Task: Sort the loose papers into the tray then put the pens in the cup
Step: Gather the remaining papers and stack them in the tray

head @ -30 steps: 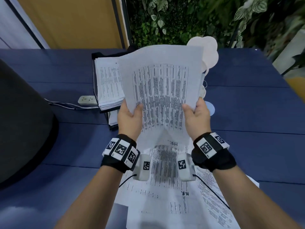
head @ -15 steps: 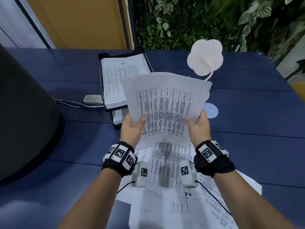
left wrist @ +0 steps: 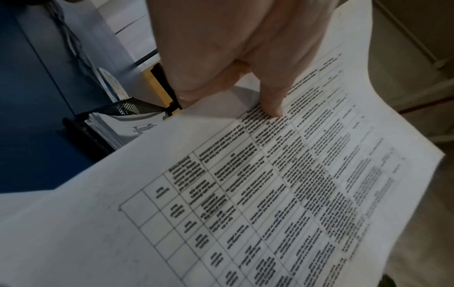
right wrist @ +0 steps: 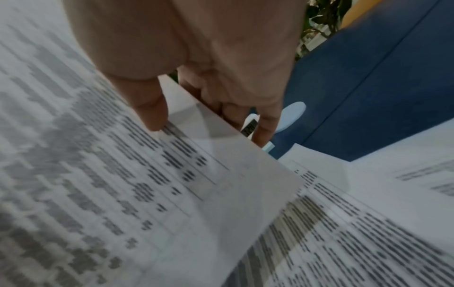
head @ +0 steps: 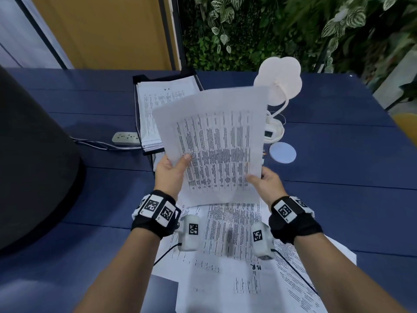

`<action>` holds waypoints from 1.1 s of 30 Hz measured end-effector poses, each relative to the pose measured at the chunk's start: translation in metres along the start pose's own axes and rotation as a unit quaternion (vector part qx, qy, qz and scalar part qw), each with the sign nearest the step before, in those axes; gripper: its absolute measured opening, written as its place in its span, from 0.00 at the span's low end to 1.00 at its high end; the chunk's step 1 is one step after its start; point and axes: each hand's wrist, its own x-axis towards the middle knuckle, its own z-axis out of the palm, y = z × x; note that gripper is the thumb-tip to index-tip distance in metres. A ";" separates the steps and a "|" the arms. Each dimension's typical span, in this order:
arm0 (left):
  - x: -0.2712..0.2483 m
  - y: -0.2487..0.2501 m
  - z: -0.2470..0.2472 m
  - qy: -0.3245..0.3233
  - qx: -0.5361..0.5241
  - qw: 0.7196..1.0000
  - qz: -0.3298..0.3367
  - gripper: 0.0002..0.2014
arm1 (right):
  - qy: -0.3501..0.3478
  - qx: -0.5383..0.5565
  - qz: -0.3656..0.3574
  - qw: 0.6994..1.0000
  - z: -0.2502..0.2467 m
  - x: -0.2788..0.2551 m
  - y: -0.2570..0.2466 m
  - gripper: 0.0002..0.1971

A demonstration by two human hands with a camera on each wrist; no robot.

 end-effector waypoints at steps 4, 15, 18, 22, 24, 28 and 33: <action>0.005 0.006 -0.008 0.073 -0.012 0.997 -0.006 0.16 | -0.066 -0.056 0.066 0.994 -0.003 -0.002 0.020 0.06; 0.024 -0.018 -0.035 0.077 0.027 0.995 -0.050 0.15 | -0.086 0.023 0.067 0.994 0.020 0.001 0.024 0.14; 0.022 -0.025 -0.039 0.078 0.079 0.991 -0.068 0.10 | -0.085 0.026 0.052 0.995 0.027 0.006 0.018 0.13; 0.016 -0.031 -0.047 0.115 0.058 0.988 -0.083 0.16 | -0.088 -0.002 0.038 0.995 0.027 0.012 0.007 0.12; 0.017 -0.030 -0.056 0.153 0.107 0.980 -0.067 0.31 | -0.081 -0.066 0.002 0.995 0.020 0.015 0.002 0.11; 0.026 -0.013 -0.067 0.166 0.290 0.941 0.053 0.45 | -0.025 -0.119 -0.071 0.990 0.001 0.027 -0.011 0.10; 0.037 0.022 -0.053 0.137 0.385 0.901 0.146 0.48 | 0.030 -0.100 -0.166 0.981 -0.008 0.036 -0.031 0.04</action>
